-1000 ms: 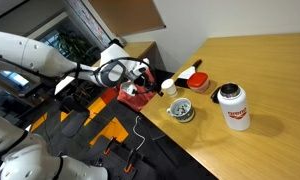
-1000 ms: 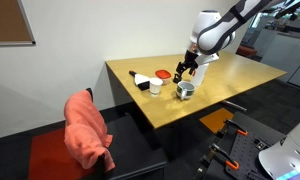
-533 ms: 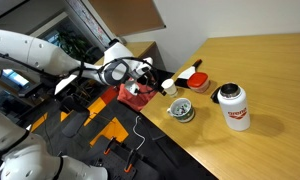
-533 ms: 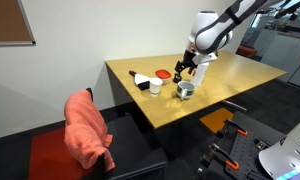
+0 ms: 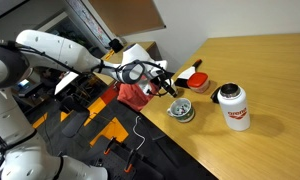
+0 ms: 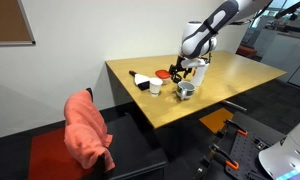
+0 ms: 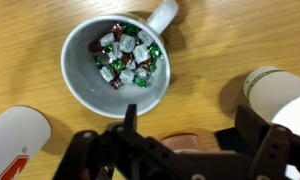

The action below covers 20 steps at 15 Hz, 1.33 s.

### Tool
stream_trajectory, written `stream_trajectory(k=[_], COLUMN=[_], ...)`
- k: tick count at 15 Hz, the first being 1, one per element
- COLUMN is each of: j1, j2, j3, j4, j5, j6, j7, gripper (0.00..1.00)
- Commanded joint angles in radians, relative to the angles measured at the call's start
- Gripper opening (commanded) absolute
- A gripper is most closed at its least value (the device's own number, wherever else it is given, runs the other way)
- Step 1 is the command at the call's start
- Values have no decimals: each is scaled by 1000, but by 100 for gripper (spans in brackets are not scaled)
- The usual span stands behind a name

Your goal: Pour out the contents of the mug onto the table

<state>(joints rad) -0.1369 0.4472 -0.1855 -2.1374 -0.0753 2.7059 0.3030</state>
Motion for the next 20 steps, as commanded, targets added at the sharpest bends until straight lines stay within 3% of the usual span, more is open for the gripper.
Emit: stream_trajectory(k=[1,8,9,11,16,20], j1=[31,17,17,23,20,16], j2=[91,193,200,212,217,211], j3=[-34,-22,-22,-28,-28,-27], j4=[98,149,151,155,160,156], j5=[38,108,113,114,122,122], j6=[-51,-33,-29,-24,-28,-34], j7=[45,21,20,20,19,12], gripper=[100,100,75,68,27,1])
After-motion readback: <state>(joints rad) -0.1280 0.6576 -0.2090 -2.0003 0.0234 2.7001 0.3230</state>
